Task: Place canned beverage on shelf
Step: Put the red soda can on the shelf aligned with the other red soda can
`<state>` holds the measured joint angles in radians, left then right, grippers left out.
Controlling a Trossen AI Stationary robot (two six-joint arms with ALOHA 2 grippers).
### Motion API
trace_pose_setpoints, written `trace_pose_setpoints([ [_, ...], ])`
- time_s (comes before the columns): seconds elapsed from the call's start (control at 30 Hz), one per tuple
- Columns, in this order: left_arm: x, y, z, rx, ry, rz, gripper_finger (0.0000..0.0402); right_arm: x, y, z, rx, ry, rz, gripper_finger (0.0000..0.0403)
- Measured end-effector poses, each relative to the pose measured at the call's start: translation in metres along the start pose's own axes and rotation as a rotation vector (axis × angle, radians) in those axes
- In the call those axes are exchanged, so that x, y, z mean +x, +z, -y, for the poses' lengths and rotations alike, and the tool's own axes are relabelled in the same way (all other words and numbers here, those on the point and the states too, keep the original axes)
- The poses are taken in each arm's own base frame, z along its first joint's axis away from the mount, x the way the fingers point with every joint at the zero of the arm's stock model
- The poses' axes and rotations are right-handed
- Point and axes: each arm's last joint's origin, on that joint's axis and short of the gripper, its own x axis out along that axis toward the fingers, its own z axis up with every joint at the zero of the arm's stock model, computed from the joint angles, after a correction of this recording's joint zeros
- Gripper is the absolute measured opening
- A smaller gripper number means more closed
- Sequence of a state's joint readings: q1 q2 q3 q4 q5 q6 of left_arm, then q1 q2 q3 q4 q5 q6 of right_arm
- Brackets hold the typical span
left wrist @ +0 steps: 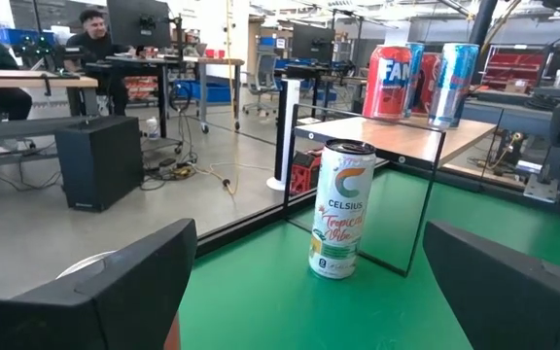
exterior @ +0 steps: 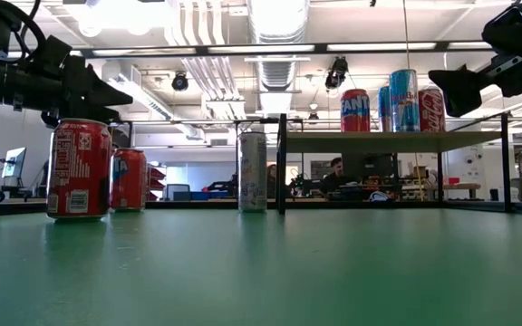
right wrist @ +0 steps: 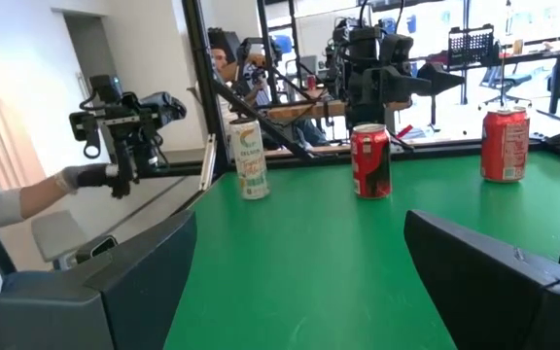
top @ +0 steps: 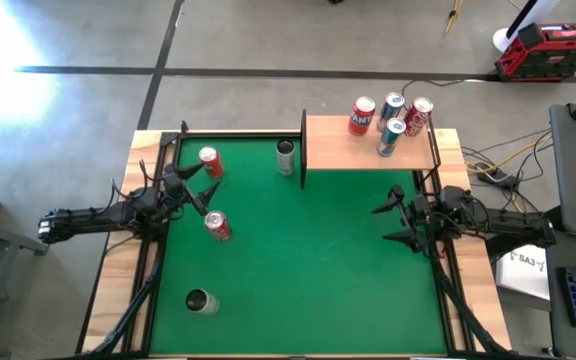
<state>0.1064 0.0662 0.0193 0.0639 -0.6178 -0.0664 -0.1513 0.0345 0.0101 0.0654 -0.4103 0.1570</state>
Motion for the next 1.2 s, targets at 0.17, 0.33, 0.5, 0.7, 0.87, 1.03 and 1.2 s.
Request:
trace_pose_setpoints([
  [0.17,0.000,0.000,0.000,0.001,-0.001,0.000,0.0386,0.000,0.000,0.000,0.000,0.000,0.000,0.0359],
  [0.33,0.000,0.000,0.000,0.001,-0.001,0.001,0.0386,0.000,0.000,0.000,0.000,0.000,0.000,0.0359],
  [0.5,0.000,0.001,0.000,0.060,0.000,0.005,0.0386,0.000,0.000,0.000,0.000,0.000,0.000,0.0359],
  [0.7,0.000,0.005,0.000,0.110,0.000,0.040,0.0386,0.000,0.000,0.000,0.000,0.000,0.000,0.0359],
  [0.87,-0.002,0.019,0.000,-0.011,-0.002,0.166,0.0386,0.000,0.000,0.000,0.000,0.000,0.000,0.0359],
  [1.03,-0.002,0.021,0.000,-0.128,0.005,0.190,0.0387,0.000,0.000,0.000,0.000,0.000,0.000,0.0359],
  [1.2,0.002,0.014,-0.001,-0.373,0.089,0.135,0.0393,0.000,0.000,0.000,0.000,0.000,0.000,0.0359],
])
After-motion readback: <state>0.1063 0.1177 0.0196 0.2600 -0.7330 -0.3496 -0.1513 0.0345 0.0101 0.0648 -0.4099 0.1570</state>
